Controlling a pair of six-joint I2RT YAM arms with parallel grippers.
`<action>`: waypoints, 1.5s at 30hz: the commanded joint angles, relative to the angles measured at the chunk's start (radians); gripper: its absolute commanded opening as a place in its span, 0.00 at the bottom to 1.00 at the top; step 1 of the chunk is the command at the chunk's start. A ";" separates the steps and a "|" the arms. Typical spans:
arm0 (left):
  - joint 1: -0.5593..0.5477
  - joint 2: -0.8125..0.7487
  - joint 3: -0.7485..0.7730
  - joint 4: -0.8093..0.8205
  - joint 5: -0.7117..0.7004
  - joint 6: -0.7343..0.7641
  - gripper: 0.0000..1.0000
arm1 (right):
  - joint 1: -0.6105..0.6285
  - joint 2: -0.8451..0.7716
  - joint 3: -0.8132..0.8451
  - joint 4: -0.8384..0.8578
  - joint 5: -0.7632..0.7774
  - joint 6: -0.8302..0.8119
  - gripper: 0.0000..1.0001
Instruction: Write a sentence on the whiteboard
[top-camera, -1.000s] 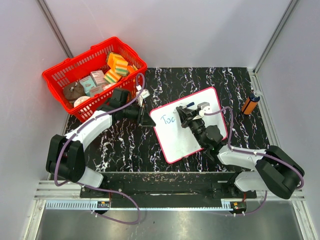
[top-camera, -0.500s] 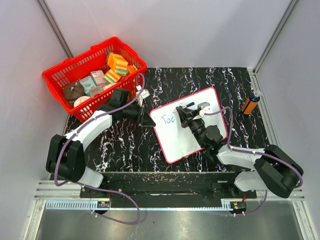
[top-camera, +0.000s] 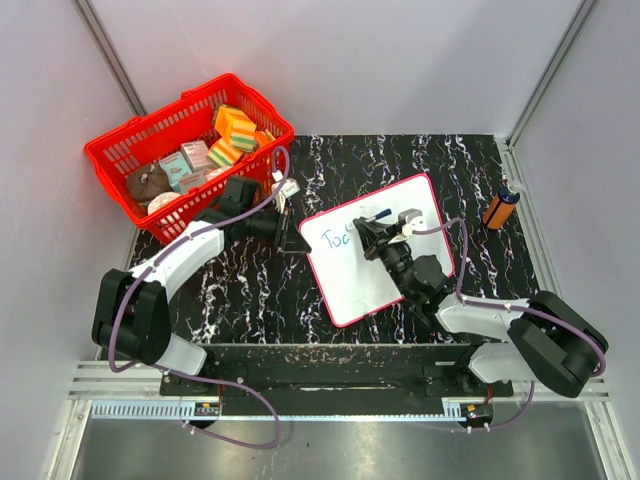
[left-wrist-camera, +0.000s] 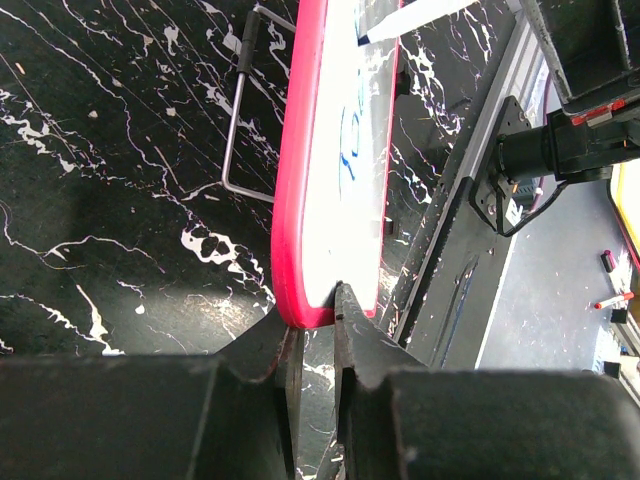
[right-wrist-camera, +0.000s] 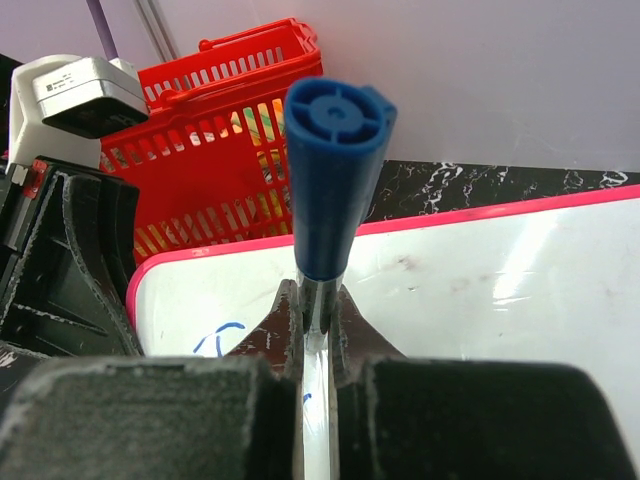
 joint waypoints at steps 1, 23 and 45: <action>-0.060 0.027 -0.037 -0.132 -0.067 0.183 0.00 | -0.008 -0.014 -0.018 0.003 -0.015 0.010 0.00; -0.062 0.027 -0.037 -0.132 -0.067 0.185 0.00 | -0.009 -0.045 -0.076 -0.013 -0.032 0.033 0.00; -0.063 0.033 -0.037 -0.132 -0.073 0.186 0.00 | -0.009 -0.186 -0.066 -0.048 -0.030 0.031 0.00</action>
